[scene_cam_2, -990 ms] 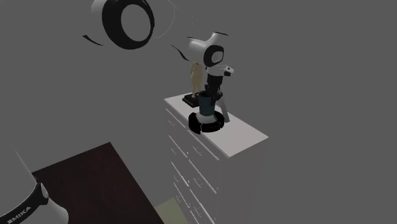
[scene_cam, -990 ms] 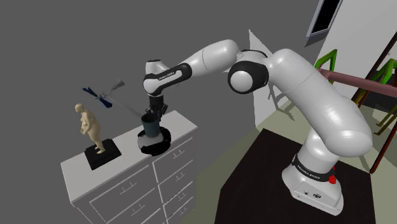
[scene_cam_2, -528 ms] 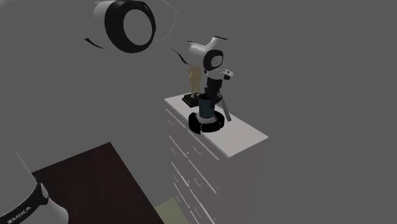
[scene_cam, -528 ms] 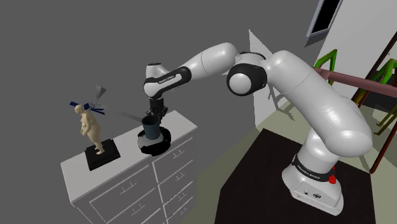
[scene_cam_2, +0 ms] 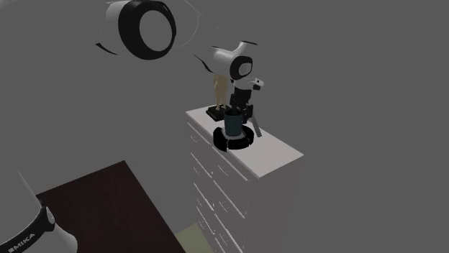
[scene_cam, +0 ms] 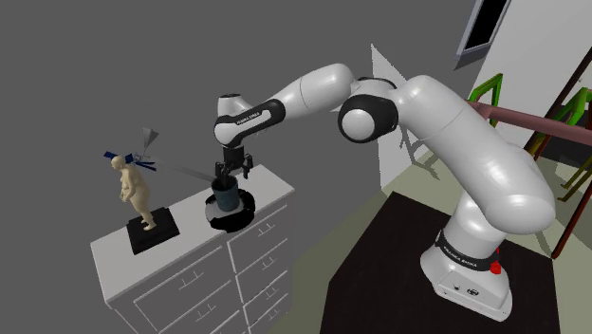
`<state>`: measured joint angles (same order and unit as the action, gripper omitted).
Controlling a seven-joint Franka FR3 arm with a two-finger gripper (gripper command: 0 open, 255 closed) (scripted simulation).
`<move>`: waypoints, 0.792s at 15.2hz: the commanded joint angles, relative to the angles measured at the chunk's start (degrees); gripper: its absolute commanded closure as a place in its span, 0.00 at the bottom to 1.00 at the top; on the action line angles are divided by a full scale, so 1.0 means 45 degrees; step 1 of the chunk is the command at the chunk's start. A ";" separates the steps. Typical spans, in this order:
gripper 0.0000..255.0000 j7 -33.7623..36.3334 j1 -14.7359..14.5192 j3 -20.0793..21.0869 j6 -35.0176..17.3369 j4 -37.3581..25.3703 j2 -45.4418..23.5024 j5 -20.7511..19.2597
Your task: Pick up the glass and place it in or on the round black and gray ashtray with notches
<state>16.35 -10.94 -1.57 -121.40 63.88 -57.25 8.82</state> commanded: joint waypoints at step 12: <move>0.00 0.0018 0.0072 -0.0052 0.0903 0.0064 0.0962 -0.0046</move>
<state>16.43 -10.62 -1.80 -117.35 64.17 -52.92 8.61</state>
